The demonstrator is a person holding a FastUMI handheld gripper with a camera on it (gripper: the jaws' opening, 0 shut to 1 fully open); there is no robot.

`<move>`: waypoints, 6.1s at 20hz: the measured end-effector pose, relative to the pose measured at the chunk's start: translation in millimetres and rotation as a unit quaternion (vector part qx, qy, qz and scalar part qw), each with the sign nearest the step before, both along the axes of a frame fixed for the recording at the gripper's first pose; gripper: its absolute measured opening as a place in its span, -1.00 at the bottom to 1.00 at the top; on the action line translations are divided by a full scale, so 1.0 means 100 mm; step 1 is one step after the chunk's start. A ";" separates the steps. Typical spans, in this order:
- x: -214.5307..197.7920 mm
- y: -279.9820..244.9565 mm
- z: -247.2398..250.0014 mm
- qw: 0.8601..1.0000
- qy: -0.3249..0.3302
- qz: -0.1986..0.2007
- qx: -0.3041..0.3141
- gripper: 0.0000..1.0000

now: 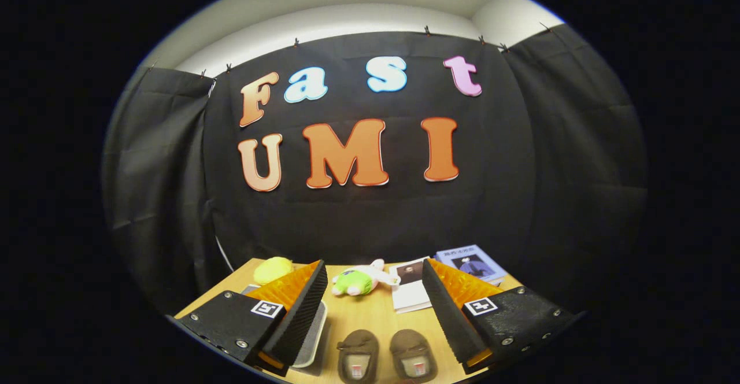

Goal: Open the storage box then place both shoes into the box .Put the left shoe in first, then the right shoe, with the right side of both shoes facing outward in a uniform manner.

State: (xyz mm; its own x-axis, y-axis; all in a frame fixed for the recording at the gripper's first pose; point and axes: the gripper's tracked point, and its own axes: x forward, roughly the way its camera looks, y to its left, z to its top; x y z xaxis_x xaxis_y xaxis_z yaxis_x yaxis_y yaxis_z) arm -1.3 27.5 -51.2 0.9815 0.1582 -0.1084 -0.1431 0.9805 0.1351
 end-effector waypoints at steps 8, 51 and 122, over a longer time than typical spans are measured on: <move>0.05 0.47 -0.74 0.972 0.120 0.096 0.179 0.97; 0.08 1.45 -1.73 0.810 0.315 0.216 0.445 -0.98; 0.05 0.43 -2.06 0.976 0.216 0.021 -0.029 0.65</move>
State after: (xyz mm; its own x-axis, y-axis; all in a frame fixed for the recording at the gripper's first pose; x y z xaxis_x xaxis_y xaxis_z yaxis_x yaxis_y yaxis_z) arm 3.7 70.3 -257.3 0.8354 0.1784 -0.5199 -0.1257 0.9828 0.1353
